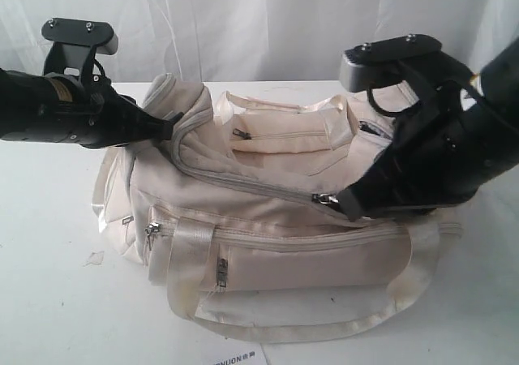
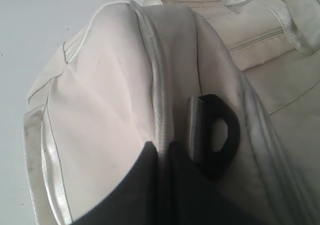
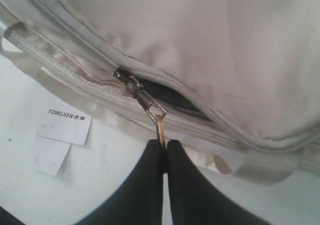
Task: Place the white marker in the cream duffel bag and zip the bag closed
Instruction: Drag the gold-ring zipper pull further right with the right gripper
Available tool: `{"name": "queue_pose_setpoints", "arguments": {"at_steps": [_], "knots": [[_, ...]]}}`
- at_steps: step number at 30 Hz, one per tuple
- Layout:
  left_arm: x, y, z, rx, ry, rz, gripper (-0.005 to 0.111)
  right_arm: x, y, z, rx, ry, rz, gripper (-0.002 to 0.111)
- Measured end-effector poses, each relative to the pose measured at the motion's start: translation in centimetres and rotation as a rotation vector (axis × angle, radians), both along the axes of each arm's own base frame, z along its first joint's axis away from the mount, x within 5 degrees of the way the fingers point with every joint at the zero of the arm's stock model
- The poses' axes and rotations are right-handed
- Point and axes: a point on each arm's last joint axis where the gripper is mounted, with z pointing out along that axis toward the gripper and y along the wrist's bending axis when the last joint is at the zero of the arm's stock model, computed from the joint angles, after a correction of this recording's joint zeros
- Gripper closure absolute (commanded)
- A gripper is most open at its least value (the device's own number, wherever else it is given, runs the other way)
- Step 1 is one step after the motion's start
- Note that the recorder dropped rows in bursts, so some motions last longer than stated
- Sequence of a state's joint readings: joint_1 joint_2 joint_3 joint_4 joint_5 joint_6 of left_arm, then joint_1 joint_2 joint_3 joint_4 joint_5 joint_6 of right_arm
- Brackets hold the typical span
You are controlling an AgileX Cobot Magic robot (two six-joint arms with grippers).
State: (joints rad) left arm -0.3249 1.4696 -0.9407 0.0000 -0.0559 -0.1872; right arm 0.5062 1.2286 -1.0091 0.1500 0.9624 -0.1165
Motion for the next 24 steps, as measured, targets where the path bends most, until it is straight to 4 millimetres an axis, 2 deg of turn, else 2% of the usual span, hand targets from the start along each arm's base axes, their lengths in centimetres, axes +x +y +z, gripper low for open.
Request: {"name": "queue_pose_setpoints", "arguments": {"at_steps": [8,16,17,19,20,22,24], "knots": [[0.0,0.0,0.0,0.0,0.0,0.0,0.107,-1.9,-2.3,0.7,-0.072,-0.091,-0.061,0.108],[0.0,0.0,0.0,0.0,0.0,0.0,0.106,-2.1,-2.6,0.3,-0.069,-0.105,-0.077,0.108],[0.0,0.0,0.0,0.0,0.0,0.0,0.102,-2.0,-2.5,0.4,-0.064,-0.117,-0.078,0.108],[0.0,0.0,0.0,0.001,0.0,-0.001,0.084,-1.9,-2.5,0.5,-0.052,-0.128,-0.086,0.108],[0.0,0.0,0.0,0.001,0.0,-0.001,0.069,-1.9,-2.5,0.5,-0.05,-0.132,-0.086,0.108],[0.0,0.0,0.0,0.003,-0.001,-0.002,0.058,-1.9,-2.3,0.5,-0.03,-0.132,-0.09,0.108],[-0.2,0.0,0.4,0.005,-0.009,-0.009,0.057,-1.8,-2.2,0.6,-0.014,-0.14,-0.092,0.108]]}}
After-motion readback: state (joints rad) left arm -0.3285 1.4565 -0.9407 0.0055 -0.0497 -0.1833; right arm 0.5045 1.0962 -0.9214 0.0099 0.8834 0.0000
